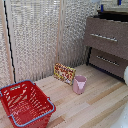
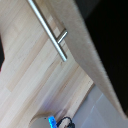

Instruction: Transport the gripper mindfully toward the orange-red bowl and clasp it to elevate with ease. Ensure your robot's arm aligns efficiently with the top drawer's opening. Carefully slide the orange-red bowl into the designated spot with precision. After confirmation, withdraw the gripper gently. Close the drawer smoothly by transitioning the gripper to its handle.

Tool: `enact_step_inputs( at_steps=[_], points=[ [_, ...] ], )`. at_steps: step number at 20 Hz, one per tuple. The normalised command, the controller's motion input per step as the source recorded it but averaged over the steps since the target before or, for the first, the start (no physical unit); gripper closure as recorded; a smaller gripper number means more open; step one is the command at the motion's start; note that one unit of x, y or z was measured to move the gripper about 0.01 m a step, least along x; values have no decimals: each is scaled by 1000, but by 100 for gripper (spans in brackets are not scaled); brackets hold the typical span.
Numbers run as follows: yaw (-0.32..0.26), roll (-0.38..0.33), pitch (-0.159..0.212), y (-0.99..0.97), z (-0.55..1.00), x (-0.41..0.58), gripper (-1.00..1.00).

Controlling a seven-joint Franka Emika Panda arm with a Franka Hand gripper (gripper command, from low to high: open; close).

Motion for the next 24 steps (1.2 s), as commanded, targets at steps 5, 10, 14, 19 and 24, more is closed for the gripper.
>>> enact_step_inputs(
  at_steps=[5, 10, 14, 19, 24],
  points=[
    [44, -373, 19, 377, -386, 247, -100],
    [59, -375, 16, 202, -221, 195, -100],
    [77, -375, 39, 93, -133, 64, -100],
    [92, -375, 85, 66, -88, 0, -100],
    [89, -375, 119, 94, -83, -49, -100]
  ],
)
